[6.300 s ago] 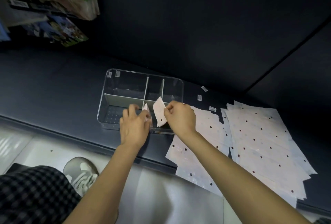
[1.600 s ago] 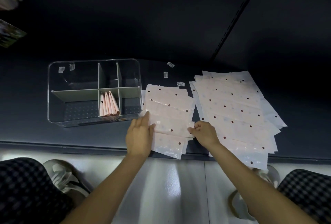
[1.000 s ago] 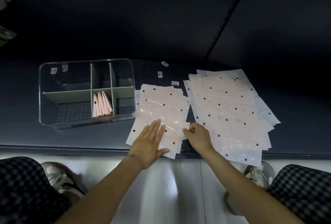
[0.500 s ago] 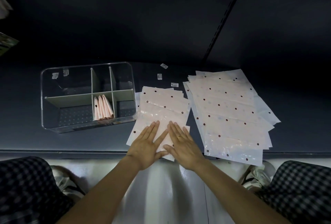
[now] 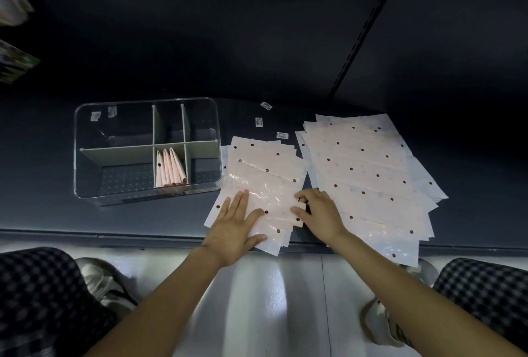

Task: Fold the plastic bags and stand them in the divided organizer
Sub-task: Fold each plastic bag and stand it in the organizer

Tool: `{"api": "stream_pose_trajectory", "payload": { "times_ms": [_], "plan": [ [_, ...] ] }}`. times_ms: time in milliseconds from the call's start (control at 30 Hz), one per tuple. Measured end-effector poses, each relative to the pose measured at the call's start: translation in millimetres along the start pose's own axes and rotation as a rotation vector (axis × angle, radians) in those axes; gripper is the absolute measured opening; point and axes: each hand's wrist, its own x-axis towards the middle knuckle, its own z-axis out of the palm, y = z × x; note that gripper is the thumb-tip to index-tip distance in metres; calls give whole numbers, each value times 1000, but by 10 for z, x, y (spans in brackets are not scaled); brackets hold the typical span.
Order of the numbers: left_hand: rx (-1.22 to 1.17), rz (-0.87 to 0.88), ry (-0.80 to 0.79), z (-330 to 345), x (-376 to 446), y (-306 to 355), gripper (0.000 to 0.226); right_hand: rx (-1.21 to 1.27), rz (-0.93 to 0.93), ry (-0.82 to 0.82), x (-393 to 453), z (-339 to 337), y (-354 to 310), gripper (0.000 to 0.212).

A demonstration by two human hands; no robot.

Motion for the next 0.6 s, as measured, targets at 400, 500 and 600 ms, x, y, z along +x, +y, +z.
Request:
{"api": "stream_pose_trajectory", "payload": {
  "times_ms": [400, 500, 600],
  "plan": [
    [-81, 121, 255, -16, -24, 219, 61, 609, 540, -460, -231, -47, -360, 13],
    [-58, 147, 382, 46, -63, 221, 49, 828, 606, -514, -387, -3, -420, 11],
    [-118, 114, 427, 69, -83, 181, 43, 520, 316, -301, -460, 56, -334, 15]
  ]
}}
